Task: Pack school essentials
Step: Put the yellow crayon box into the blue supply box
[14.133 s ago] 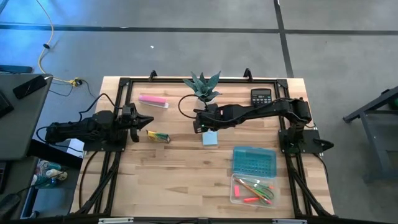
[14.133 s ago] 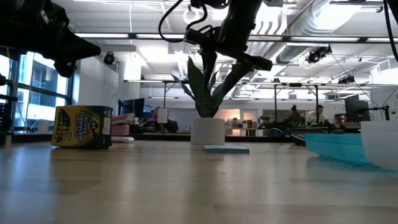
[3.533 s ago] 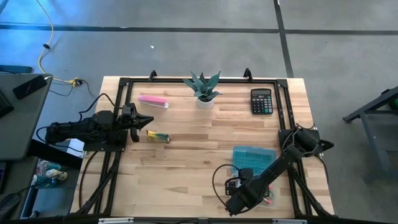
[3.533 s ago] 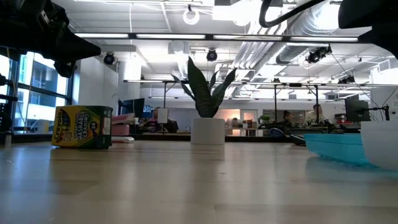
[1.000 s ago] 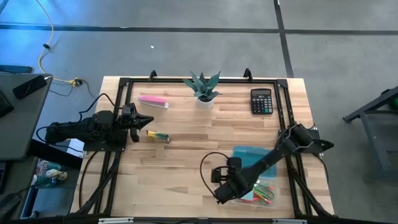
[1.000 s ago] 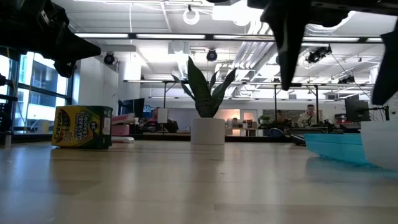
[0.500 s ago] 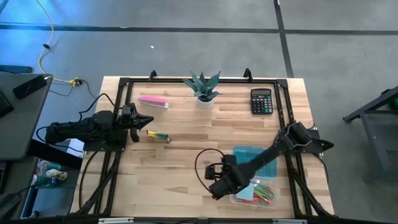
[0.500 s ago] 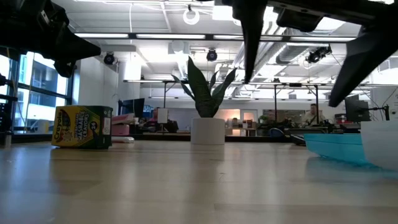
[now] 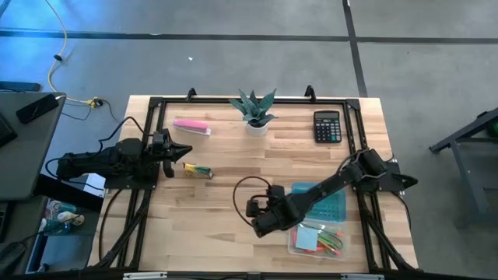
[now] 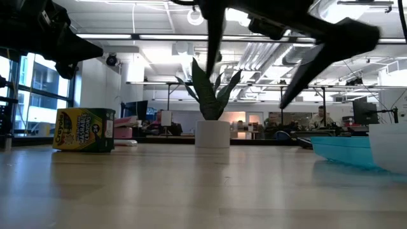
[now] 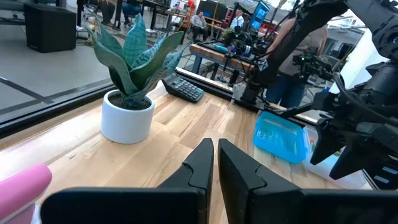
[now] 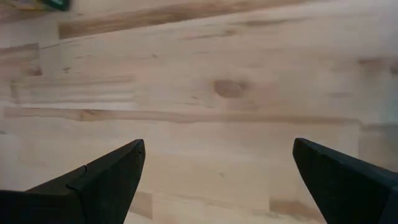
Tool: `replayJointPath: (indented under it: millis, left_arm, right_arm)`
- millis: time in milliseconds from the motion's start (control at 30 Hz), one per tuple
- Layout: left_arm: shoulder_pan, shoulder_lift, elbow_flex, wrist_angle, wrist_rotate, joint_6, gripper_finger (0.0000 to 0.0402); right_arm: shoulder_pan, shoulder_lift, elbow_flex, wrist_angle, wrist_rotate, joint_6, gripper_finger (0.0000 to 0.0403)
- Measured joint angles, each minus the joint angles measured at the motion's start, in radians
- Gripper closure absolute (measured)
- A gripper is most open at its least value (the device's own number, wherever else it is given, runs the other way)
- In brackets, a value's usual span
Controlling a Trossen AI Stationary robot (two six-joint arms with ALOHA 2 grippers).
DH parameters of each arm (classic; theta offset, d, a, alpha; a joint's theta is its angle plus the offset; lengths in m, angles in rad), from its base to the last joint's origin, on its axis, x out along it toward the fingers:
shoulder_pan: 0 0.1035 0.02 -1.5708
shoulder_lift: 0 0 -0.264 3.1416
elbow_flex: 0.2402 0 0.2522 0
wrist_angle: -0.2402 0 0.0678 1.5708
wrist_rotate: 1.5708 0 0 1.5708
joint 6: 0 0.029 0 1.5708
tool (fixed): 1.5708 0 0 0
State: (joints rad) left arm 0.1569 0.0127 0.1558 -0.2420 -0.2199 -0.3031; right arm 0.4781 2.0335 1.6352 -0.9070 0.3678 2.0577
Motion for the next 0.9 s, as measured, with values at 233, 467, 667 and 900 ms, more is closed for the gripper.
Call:
replayJointPath:
  millis: [233,467,667,900]
  left_arm:
    - [0.0,0.0,0.0,0.0,0.0,0.0,0.0386]
    - [0.0,0.0,0.0,0.0,0.0,0.0,0.0386]
    - [0.0,0.0,0.0,0.0,0.0,0.0,0.0387]
    - [0.0,0.0,0.0,0.0,0.0,0.0,0.0387]
  right_arm:
    - [-0.05,0.0,0.0,0.056,0.0,-0.113,0.0003]
    - [-0.086,0.0,0.0,0.112,0.0,-0.214,0.0003]
    - [-0.121,0.0,0.0,0.151,0.0,-0.31,0.0003]
    - [-0.152,0.0,0.0,0.194,0.0,-0.402,0.0003]
